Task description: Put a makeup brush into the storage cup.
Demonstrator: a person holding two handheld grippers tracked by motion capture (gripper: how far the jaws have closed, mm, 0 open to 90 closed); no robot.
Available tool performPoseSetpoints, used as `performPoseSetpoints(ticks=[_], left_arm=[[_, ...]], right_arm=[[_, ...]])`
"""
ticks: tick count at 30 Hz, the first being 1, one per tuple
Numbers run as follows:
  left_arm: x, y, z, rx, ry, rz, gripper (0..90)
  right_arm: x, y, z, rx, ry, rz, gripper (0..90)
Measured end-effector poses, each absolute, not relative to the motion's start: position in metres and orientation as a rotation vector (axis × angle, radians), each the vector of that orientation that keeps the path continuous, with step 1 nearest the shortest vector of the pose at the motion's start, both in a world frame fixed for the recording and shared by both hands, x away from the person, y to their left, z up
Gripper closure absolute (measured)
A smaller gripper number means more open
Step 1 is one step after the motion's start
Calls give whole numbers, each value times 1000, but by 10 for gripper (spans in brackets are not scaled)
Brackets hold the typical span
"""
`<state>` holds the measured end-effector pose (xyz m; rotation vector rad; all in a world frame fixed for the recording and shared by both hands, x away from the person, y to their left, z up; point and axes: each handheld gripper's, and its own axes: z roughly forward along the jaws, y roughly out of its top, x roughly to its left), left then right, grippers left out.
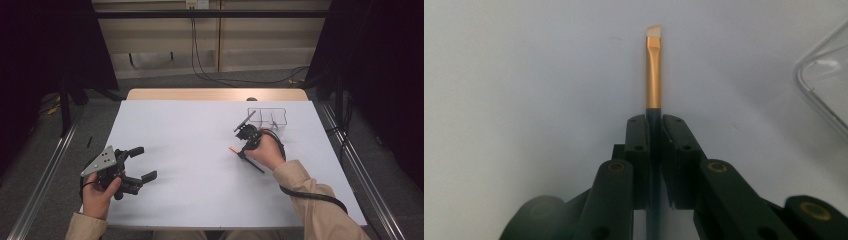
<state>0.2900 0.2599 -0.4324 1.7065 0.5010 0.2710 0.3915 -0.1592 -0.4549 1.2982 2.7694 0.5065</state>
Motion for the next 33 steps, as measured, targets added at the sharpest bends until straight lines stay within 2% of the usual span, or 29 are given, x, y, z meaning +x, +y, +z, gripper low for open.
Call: performPoseSetpoints(ticks=[17, 33], left_arm=[[290, 261, -432, 1700, 503, 275, 27], [289, 261, -431, 1710, 501, 283, 27]], right_arm=[[389, -169, -455, 1308, 2701, 622, 840], [376, -188, -435, 1255, 2492, 977, 841]])
